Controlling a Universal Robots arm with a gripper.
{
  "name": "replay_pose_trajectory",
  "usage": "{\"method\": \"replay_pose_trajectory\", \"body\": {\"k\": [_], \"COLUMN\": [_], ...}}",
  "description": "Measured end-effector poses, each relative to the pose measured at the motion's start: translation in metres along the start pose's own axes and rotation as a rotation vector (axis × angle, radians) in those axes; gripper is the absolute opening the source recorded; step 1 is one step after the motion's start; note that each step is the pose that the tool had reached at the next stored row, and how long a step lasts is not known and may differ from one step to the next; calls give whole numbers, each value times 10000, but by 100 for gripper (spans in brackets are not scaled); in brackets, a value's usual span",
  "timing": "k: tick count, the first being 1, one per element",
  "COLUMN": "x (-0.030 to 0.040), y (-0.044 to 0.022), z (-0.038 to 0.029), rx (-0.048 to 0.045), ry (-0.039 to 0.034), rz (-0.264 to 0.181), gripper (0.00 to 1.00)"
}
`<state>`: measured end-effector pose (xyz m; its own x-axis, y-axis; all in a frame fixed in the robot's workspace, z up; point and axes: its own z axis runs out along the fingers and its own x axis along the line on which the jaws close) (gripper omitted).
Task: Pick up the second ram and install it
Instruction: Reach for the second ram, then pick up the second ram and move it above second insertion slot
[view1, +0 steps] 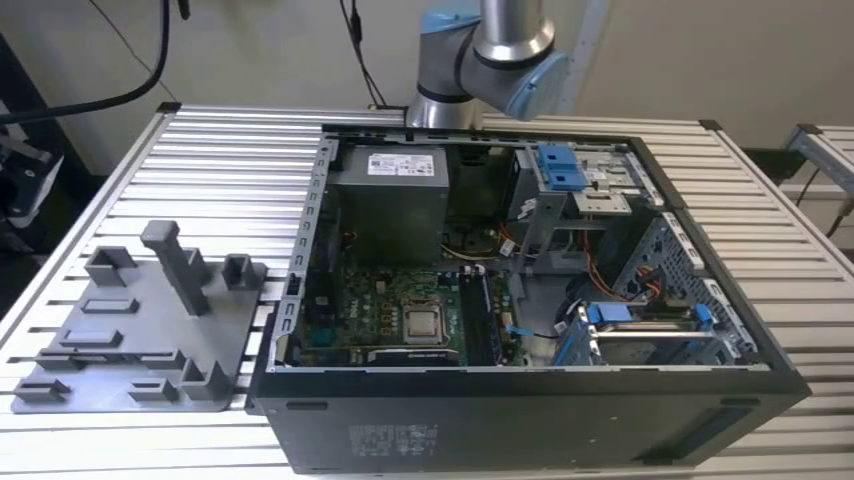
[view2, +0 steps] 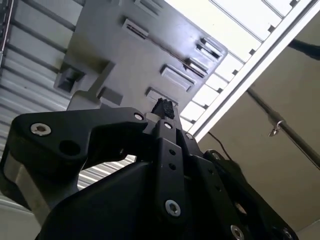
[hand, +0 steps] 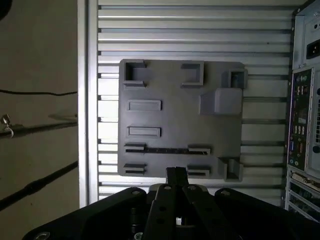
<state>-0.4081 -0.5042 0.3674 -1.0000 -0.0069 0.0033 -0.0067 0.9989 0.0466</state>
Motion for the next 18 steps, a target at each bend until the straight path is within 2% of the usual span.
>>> {"method": "replay_pose_trajectory", "body": {"k": [2,18], "x": [-1,0], "y": [-6,-6], "z": [1,1], "rx": [1,1], "ry": [-16,-12], "rz": [-153,-234], "gripper": [11,11]}}
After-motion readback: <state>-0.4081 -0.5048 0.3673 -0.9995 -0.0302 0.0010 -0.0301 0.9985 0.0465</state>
